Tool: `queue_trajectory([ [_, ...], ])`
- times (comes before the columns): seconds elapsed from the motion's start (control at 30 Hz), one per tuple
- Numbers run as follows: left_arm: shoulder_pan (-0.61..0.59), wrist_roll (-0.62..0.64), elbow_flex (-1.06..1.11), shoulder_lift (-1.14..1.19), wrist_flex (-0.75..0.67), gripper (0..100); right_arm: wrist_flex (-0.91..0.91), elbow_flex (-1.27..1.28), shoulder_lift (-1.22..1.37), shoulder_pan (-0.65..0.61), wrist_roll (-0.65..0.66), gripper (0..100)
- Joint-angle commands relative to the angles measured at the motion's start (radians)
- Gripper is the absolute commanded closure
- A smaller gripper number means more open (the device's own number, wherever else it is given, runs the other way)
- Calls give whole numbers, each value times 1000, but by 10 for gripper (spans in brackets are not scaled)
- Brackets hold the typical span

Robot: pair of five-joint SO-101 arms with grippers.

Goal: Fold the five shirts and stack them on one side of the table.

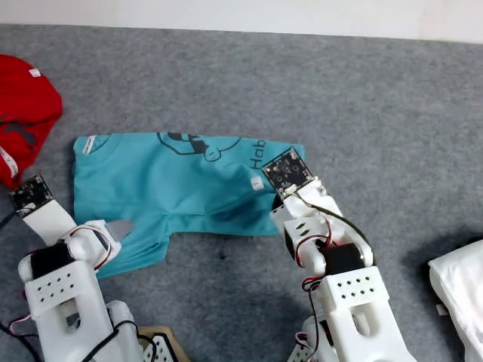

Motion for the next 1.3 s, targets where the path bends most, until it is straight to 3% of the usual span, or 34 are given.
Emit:
queue_trajectory([
  [0.0, -15, -8, -8, -47, -12, 543, 2, -13, -24, -2, -6, 991],
  [0.77, -73, -8, 59, -47, -18, 543, 102, 82, -25, -5, 9, 988],
  [1.03, -73, -3, 24, -47, -20, 543, 110, 140, -25, 1, 77, 806],
  [1.27, -73, -3, 35, -47, -18, 543, 202, -71, -27, 62, 77, 796],
])
